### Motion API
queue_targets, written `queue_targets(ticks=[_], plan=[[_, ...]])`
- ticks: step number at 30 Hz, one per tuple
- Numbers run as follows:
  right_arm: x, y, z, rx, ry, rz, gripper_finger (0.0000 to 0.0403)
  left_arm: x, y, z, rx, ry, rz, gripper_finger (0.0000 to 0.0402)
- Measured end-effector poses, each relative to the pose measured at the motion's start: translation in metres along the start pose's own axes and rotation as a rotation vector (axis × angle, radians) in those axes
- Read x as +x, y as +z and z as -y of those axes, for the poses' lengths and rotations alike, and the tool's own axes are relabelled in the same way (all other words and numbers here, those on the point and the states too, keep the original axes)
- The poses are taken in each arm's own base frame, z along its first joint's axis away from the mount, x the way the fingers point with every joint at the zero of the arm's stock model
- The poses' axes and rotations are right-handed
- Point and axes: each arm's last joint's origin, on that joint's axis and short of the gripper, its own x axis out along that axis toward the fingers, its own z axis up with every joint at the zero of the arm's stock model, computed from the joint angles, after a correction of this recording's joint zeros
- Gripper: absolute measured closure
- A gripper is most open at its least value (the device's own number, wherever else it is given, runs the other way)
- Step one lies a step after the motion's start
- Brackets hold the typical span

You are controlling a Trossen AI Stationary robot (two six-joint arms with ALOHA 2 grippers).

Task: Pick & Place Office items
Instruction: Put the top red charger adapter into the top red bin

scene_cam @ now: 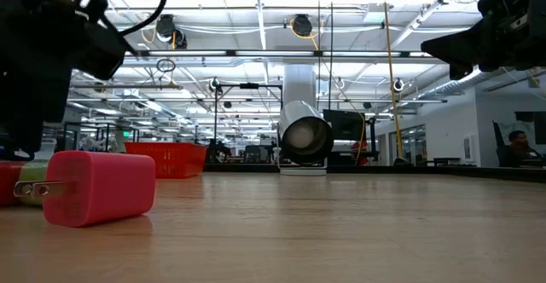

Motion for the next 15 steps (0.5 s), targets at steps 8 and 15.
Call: queue_targets(ticks=[8, 15], plan=[[0.0, 0.0, 0.0, 0.0, 0.0, 0.0, 0.0403, -0.002, 0.012, -0.016, -0.141, 0.141, -0.02, 0.0149], [0.0, 0.0, 0.0, 0.0, 0.0, 0.0, 0.0403, -0.006, 0.017, -0.028, -0.177, 0.252, -0.031, 0.0149]])
